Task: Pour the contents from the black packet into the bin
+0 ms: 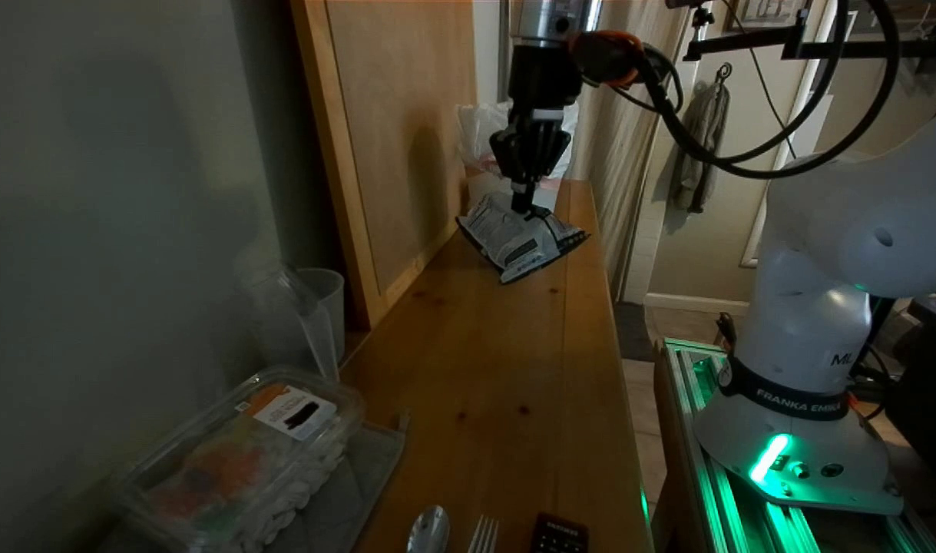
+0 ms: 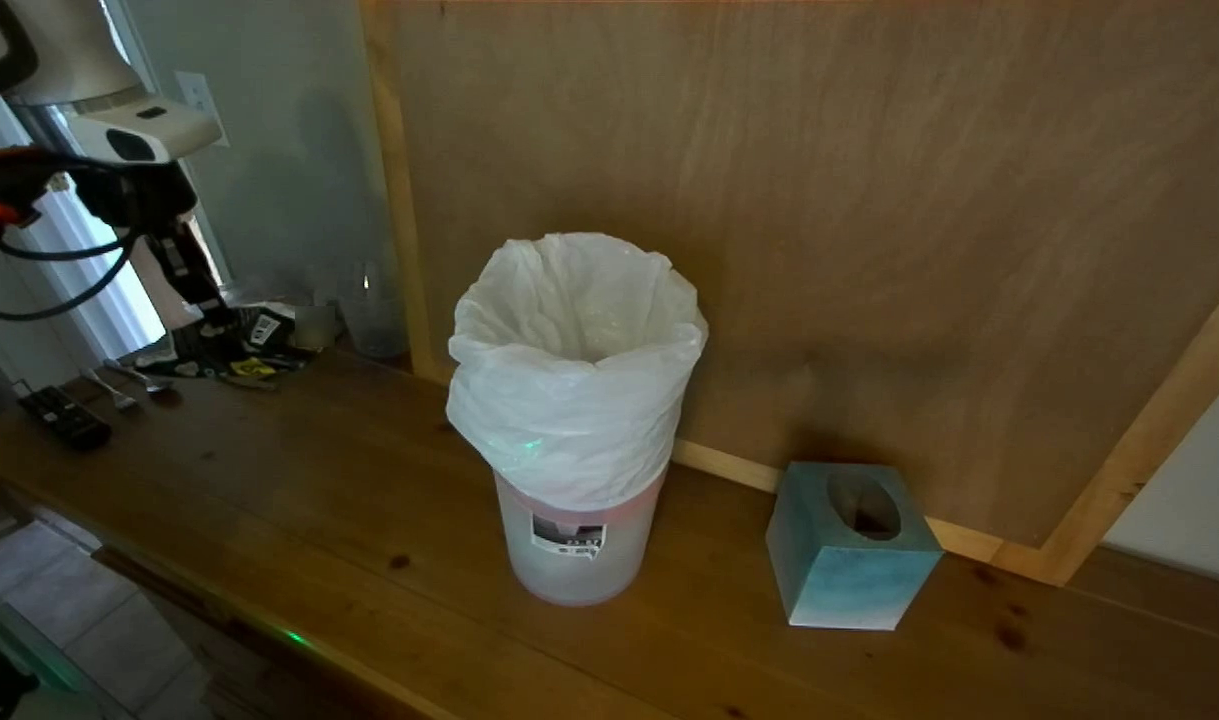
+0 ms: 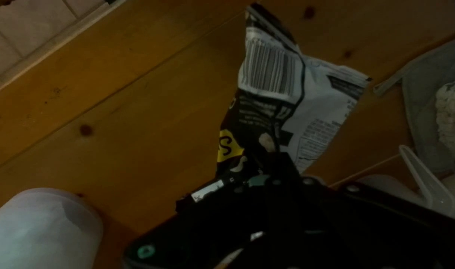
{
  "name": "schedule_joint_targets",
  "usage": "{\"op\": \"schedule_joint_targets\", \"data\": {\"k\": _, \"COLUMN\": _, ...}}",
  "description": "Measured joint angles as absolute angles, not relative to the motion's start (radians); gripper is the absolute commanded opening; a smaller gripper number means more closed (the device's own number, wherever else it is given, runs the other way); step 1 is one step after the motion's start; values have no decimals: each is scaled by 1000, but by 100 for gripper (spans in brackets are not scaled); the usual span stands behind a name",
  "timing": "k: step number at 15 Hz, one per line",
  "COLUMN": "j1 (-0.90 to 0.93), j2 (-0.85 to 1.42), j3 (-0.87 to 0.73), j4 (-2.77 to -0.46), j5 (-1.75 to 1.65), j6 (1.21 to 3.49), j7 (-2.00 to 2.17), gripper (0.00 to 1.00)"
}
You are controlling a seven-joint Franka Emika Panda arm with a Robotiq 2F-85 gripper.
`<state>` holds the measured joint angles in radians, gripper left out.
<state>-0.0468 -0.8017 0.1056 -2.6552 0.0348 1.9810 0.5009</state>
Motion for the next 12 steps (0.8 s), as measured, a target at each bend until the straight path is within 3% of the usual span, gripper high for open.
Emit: {"op": "schedule_joint_targets", "data": {"k": 12, "j1": -124, "j2": -821, "j3": -17, "j4": -2501, "j5": 93, "j6": 1974, "j7": 498, "gripper": 0}}
